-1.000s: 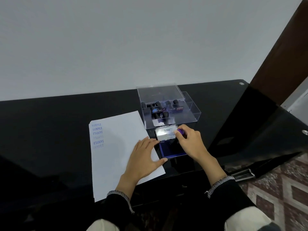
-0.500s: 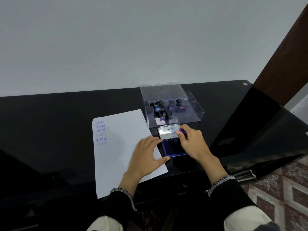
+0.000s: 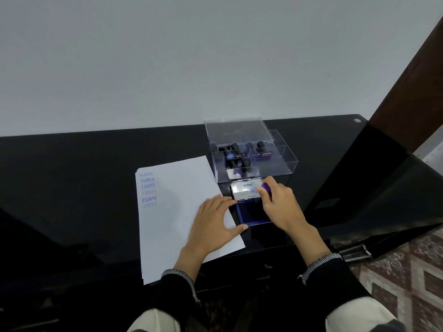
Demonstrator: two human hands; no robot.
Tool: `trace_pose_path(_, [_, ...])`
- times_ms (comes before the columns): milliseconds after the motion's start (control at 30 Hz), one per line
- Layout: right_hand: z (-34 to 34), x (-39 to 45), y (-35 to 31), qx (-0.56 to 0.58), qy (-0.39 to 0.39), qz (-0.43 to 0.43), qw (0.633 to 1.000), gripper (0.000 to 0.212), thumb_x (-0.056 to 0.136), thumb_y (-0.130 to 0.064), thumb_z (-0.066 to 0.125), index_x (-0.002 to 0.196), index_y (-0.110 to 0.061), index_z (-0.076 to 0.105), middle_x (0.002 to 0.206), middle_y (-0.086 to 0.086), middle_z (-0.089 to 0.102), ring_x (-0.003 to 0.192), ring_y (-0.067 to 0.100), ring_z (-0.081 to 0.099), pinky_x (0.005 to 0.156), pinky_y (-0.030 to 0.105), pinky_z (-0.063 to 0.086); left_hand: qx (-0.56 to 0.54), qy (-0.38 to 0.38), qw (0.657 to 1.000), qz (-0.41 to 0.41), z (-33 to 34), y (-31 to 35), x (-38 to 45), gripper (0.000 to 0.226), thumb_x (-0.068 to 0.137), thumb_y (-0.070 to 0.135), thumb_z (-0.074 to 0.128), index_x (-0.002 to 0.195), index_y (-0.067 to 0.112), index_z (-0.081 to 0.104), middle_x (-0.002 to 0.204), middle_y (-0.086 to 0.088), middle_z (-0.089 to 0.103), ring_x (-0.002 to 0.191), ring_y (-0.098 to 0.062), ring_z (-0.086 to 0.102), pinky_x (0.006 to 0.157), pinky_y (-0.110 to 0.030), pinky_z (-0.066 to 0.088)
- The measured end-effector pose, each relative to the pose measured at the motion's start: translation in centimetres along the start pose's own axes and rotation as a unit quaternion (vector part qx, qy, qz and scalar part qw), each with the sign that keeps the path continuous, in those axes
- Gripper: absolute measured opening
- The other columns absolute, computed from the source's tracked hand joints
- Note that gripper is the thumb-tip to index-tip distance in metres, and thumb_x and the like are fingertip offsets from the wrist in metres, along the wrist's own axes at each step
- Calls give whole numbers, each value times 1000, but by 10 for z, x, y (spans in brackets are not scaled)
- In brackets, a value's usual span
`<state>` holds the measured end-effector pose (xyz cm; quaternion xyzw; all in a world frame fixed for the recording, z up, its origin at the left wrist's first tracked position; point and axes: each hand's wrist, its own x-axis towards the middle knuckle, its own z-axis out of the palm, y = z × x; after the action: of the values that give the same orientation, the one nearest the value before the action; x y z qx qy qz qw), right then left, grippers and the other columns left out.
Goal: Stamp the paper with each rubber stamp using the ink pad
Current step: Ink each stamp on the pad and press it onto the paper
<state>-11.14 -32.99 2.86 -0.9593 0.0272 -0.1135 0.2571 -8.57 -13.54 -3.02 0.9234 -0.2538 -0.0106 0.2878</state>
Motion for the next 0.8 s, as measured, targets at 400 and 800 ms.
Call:
trace_pose_path(400, [11, -2, 0, -49, -32, 3, 998, 16, 101, -38, 31, 100, -23, 36, 75, -3, 53, 65, 12, 53, 55, 30, 44, 4, -4, 1000, -2, -1, 1, -1, 72, 81, 73, 51, 143, 40, 36, 151, 17, 33, 143, -4, 17, 114, -23, 0])
trace_pose_path(800, [9, 1, -5, -81, -40, 41, 995, 20, 103, -41, 22, 101, -23, 31, 73, -7, 54, 59, 10, 50, 52, 31, 32, -3, 9, 1000, 2, -2, 3, -1, 71, 80, 72, 53, 141, 39, 39, 148, 18, 36, 141, -3, 20, 112, -20, -1])
